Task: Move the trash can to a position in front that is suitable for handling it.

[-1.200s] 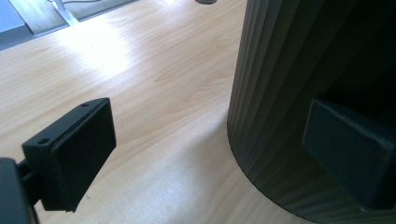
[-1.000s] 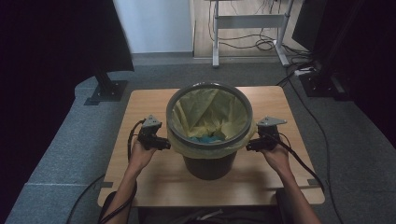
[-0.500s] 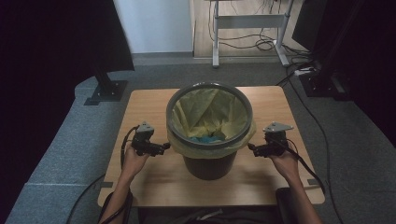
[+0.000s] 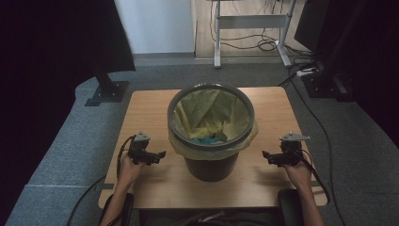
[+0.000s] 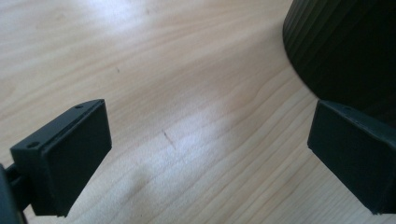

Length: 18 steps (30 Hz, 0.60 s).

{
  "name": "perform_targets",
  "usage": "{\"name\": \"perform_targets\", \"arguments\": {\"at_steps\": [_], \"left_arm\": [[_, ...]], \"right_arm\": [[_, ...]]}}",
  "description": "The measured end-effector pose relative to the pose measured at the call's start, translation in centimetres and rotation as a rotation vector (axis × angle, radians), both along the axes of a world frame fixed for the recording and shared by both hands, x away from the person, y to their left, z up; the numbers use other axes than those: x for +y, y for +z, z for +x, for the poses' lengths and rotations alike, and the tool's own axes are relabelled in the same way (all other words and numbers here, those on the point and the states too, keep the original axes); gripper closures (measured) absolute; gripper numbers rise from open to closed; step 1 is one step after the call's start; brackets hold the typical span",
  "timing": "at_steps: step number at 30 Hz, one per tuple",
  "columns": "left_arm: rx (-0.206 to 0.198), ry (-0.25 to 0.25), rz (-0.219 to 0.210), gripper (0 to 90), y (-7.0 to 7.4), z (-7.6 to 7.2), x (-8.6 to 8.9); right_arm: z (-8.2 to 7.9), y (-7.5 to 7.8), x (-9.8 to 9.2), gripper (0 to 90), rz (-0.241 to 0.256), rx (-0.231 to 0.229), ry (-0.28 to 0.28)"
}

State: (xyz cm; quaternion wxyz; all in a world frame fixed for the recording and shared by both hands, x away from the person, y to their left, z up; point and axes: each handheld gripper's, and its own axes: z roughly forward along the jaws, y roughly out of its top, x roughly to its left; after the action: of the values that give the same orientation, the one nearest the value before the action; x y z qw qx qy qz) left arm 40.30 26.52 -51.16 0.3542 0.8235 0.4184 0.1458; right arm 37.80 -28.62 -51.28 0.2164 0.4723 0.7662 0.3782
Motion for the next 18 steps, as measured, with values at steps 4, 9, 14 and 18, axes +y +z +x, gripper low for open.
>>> {"name": "perform_targets", "arguments": {"at_steps": [4, 9, 14, 18], "left_arm": [[0.018, 0.0, 0.023, 0.0, -1.0, 0.1, 0.1], [0.047, -0.003, 0.03, 0.0, -1.9, 0.3, 0.2], [0.089, 0.001, 0.041, 0.0, -3.0, 0.6, 0.1], [0.073, 0.005, 0.048, 0.0, -3.3, 0.6, 0.1]], "right_arm": [[-0.1, -1.3, -0.6, 0.0, -0.029, 0.029, -0.015], [0.0, -2.8, -1.0, 0.0, -0.049, 0.068, -0.021], [0.0, -3.8, -1.4, 0.0, -0.043, 0.104, -0.032], [0.1, -4.2, -1.5, 0.0, -0.037, 0.117, -0.033]]}}
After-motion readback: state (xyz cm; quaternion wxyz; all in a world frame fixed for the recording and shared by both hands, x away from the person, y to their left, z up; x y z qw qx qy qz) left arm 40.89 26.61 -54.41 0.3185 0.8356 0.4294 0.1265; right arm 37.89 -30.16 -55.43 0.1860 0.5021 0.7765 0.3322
